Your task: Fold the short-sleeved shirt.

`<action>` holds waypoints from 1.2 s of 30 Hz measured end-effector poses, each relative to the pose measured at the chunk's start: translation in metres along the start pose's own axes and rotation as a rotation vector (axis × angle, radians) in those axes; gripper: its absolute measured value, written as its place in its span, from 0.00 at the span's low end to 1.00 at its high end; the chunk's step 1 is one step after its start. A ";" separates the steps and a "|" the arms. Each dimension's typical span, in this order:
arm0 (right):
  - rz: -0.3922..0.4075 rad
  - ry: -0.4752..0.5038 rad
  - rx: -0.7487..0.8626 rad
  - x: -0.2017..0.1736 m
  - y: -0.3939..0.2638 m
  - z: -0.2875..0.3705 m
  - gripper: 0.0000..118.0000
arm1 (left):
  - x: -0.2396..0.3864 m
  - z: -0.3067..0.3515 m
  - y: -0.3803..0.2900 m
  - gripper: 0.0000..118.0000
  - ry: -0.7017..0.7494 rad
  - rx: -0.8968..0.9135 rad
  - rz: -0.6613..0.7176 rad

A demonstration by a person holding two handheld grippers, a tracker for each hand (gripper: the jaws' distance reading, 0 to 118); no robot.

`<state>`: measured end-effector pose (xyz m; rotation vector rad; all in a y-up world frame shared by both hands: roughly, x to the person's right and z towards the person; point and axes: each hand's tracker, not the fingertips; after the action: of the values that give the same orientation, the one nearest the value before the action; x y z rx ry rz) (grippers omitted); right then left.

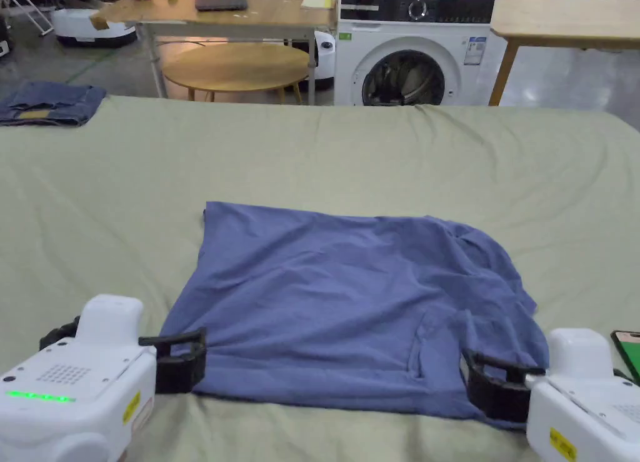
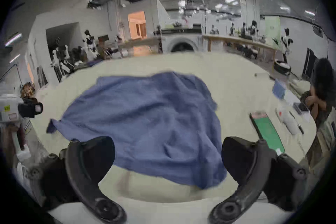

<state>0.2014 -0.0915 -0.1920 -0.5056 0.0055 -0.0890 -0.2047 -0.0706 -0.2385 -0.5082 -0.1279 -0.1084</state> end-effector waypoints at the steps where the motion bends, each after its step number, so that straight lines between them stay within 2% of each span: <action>1: -0.007 0.017 0.007 -0.013 0.003 0.000 0.99 | 0.008 0.001 0.003 0.97 -0.012 0.008 -0.002; 2: -0.022 0.028 0.017 -0.020 0.005 0.000 0.96 | 0.012 0.001 0.003 0.94 -0.028 0.016 -0.003; 3: -0.036 0.037 0.025 -0.027 0.006 -0.001 0.86 | 0.014 0.000 -0.002 0.83 -0.022 0.002 -0.005; 5: -0.018 -0.013 0.024 -0.038 0.000 -0.007 0.04 | 0.015 -0.003 -0.006 0.10 -0.016 -0.032 -0.013; 6: -0.007 -0.046 0.038 -0.041 -0.002 -0.004 0.00 | 0.009 -0.004 -0.013 0.00 -0.004 -0.034 -0.003; 8: -0.025 0.047 -0.005 -0.039 -0.004 -0.001 0.00 | -0.012 -0.008 -0.027 0.00 -0.055 -0.090 0.059; 11: 0.020 -0.005 -0.011 -0.037 -0.020 0.000 0.00 | -0.040 -0.001 -0.049 0.00 0.024 -0.141 0.061; 15: -0.012 -0.018 -0.056 -0.019 -0.037 0.000 0.00 | -0.075 0.004 -0.074 0.00 0.006 -0.179 0.136; 16: -0.013 -0.035 -0.068 -0.016 -0.040 0.000 0.00 | -0.078 0.003 -0.077 0.25 0.013 -0.186 0.133; 17: -0.011 -0.048 -0.074 -0.012 -0.045 -0.004 0.00 | -0.080 0.001 -0.079 0.65 0.011 -0.192 0.129; 18: -0.011 -0.054 -0.079 -0.007 -0.047 -0.003 0.00 | -0.081 -0.006 -0.081 0.95 -0.008 -0.215 0.122; 19: -0.011 -0.067 -0.082 -0.002 -0.049 -0.001 0.00 | -0.085 -0.015 -0.082 0.99 -0.031 -0.223 0.113; 20: -0.010 -0.078 -0.085 0.002 -0.049 0.000 0.00 | -0.085 -0.015 -0.081 0.99 -0.042 -0.163 0.103; 24: -0.037 -0.136 -0.102 0.025 -0.053 0.003 0.00 | -0.087 -0.059 -0.082 0.99 -0.036 -0.264 0.068; 25: -0.046 -0.146 -0.107 0.031 -0.054 0.001 0.00 | -0.088 -0.067 -0.083 0.97 -0.035 -0.271 0.058; 26: -0.053 -0.166 -0.111 0.037 -0.055 0.003 0.00 | -0.088 -0.077 -0.084 0.91 -0.048 -0.287 0.052; 27: -0.056 -0.181 -0.113 0.043 -0.056 0.004 0.00 | -0.086 -0.082 -0.083 0.78 -0.067 -0.306 0.050; 28: -0.056 -0.189 -0.117 0.049 -0.057 0.006 0.00 | -0.084 -0.091 -0.085 0.36 -0.093 -0.340 0.051; 29: -0.057 -0.202 -0.123 0.055 -0.059 0.008 0.00 | -0.081 -0.094 -0.086 0.03 -0.067 -0.331 0.036; 31: -0.063 -0.206 -0.119 0.064 -0.060 0.013 0.00 | -0.080 -0.088 -0.080 0.00 -0.070 -0.328 0.021; 32: -0.083 -0.186 -0.099 0.069 -0.061 0.016 0.00 | -0.080 -0.084 -0.077 0.00 -0.068 -0.323 0.019; 33: -0.089 -0.174 -0.097 0.076 -0.062 0.019 0.20 | -0.081 -0.080 -0.075 0.00 -0.067 -0.312 0.024; 34: -0.090 -0.166 -0.112 0.078 -0.063 0.015 0.64 | -0.081 -0.078 -0.073 0.00 -0.067 -0.307 0.023; 35: -0.073 -0.172 -0.161 0.078 -0.065 0.008 0.93 | -0.077 -0.071 -0.068 0.00 -0.062 -0.303 0.016; 36: -0.039 -0.169 -0.178 0.078 -0.068 0.003 1.00 | -0.076 -0.070 -0.066 0.00 -0.062 -0.301 0.011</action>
<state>0.2730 -0.1562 -0.1554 -0.6896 -0.1631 -0.0837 -0.2817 -0.1570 -0.2792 -0.8127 -0.1701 -0.1016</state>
